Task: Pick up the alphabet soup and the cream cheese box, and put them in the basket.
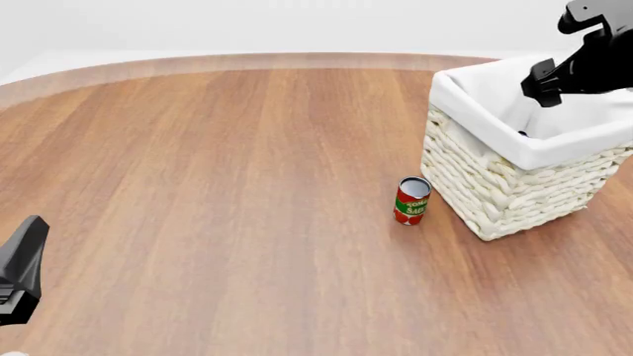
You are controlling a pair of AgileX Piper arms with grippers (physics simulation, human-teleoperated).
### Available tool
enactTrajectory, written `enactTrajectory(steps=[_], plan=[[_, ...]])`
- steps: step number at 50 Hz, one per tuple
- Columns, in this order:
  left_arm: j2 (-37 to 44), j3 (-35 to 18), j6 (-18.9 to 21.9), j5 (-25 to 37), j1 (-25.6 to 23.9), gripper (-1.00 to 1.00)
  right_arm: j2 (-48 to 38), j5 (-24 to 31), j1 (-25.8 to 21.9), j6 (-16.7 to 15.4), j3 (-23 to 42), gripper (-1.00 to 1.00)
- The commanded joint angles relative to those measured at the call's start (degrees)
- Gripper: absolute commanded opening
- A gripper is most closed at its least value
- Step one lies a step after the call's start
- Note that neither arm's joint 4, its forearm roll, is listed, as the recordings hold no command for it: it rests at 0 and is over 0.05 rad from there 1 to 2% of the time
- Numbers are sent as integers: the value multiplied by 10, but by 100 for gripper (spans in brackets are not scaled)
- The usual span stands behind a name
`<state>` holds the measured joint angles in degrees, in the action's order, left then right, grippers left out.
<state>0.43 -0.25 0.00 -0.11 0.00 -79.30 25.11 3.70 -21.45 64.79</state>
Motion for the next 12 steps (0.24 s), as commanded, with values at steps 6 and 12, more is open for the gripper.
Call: enactTrajectory(steps=[6, 12], plan=[[0, 0, 0, 0, 0, 100, 68, 29, -16, 13, -11, 100], [0, 0, 0, 0, 0, 100, 97, 51, -20, 18, -3, 100]])
